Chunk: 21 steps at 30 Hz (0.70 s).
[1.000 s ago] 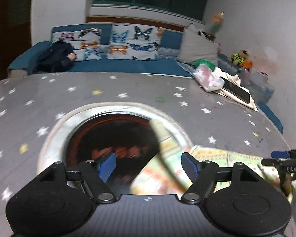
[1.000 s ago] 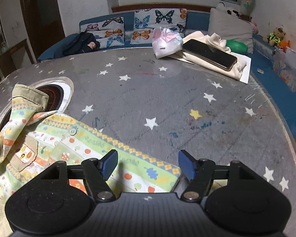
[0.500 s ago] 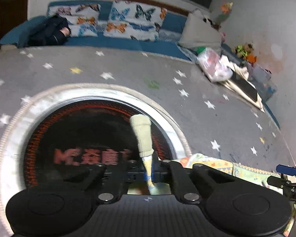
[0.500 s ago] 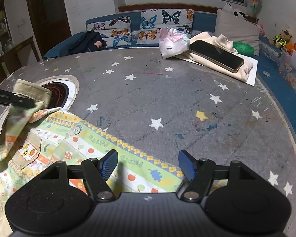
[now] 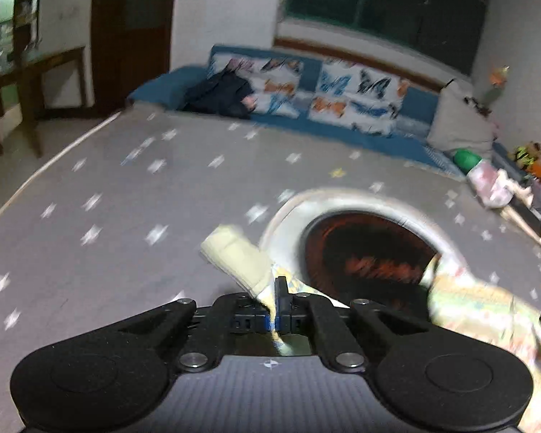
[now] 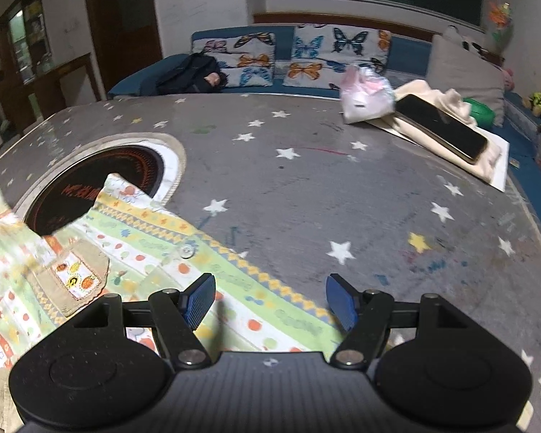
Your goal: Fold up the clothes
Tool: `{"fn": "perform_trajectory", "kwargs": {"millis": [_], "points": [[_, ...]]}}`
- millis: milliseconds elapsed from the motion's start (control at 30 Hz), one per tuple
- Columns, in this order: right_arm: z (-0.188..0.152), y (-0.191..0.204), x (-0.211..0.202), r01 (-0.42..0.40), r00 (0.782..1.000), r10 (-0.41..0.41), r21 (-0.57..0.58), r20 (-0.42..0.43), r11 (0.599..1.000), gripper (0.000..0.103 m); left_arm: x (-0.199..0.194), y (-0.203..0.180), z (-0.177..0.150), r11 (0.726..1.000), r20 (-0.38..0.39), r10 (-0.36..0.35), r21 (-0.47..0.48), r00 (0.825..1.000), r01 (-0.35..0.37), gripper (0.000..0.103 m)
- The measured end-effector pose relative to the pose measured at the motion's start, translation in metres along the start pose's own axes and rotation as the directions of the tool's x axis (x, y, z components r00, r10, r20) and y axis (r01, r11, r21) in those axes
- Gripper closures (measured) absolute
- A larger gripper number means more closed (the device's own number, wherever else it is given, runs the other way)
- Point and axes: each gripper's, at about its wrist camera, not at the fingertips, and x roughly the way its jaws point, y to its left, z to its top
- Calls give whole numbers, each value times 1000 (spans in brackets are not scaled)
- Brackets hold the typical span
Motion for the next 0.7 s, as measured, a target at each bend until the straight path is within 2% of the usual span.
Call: {"fn": "perform_trajectory", "kwargs": {"millis": [33,133,167,233,300,367,467,633,667,700], "points": [[1,2,2,-4,1000,4,-8,-4,1000,34,1,9,-6,1000,-27,12,-7,1000,-12,99],[4,7,13,-17,1000,17,-34,-19,999,35,6,29,-18,997,-94,66,-29,993,-69,85],[5,8,16,-22,999,21,-38,-25,999,36,8,35,-20,996,-110,74,-35,991,-78,71],[7,11,21,-35,999,34,-47,-35,998,38,8,44,-22,995,-122,89,-44,989,-95,59],[9,15,24,-58,998,56,-57,-41,997,38,5,50,-22,993,-129,104,-34,986,-109,33],[11,20,26,-87,996,83,-84,-43,993,38,4,55,-19,987,-120,154,-23,981,-158,32],[14,29,33,-106,993,98,-124,-62,987,38,2,55,-12,983,-100,179,-13,979,-181,32],[17,36,42,-130,989,119,-143,-84,981,43,-3,43,-5,990,-60,141,6,988,-141,29],[17,36,42,-140,988,129,-145,-86,979,50,-3,37,-4,992,-55,128,14,990,-127,27],[18,37,42,-151,986,139,-148,-87,977,62,-1,30,-2,994,-53,113,22,992,-112,27]]}}
